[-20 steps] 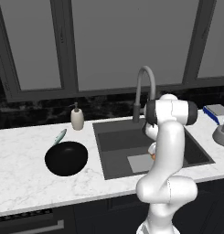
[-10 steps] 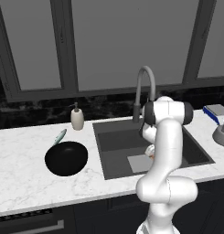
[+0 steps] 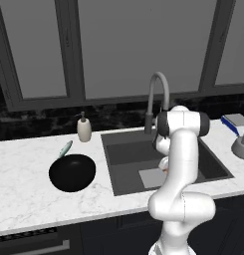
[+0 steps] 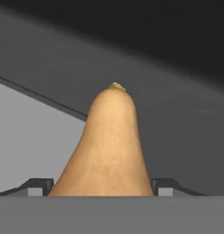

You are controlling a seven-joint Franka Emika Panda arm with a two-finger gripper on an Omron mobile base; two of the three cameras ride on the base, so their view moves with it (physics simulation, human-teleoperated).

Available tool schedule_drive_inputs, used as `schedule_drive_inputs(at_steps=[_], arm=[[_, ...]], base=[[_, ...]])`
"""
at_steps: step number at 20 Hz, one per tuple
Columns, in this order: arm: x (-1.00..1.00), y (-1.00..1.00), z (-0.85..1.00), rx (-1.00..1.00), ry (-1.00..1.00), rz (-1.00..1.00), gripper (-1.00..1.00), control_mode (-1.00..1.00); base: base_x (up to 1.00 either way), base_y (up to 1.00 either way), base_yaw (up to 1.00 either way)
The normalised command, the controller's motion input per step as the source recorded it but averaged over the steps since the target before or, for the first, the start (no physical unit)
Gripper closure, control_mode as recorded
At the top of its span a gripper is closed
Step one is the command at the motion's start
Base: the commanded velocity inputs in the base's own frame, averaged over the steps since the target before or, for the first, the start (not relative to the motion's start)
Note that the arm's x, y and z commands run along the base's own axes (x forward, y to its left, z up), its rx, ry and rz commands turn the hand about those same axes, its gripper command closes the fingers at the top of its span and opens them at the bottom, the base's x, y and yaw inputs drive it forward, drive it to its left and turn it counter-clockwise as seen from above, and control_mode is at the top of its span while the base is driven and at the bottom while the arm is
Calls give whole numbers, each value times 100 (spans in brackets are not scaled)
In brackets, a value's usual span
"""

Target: Pick the squash from the sink and place it in the bowl. Then pick the bowl and place it in the microwave. Then close the microwave door and press the start button.

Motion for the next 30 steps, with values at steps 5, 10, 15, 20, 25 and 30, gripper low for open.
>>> schedule_drive_inputs(at_steps=[5,10,15,20,25,30], arm=[[-13,0,44,0,-2,0,100,-100],[-46,-16,85,0,-18,0,100,-100],[-65,-17,90,0,-25,0,100,-100],[-45,0,100,1,-10,1,100,-100],[-68,17,100,4,-8,1,100,-100],[-34,91,100,4,0,0,100,-100]], base=[[0,0,0],[0,0,0],[0,0,0],[0,0,0],[0,0,0],[0,0,0]])
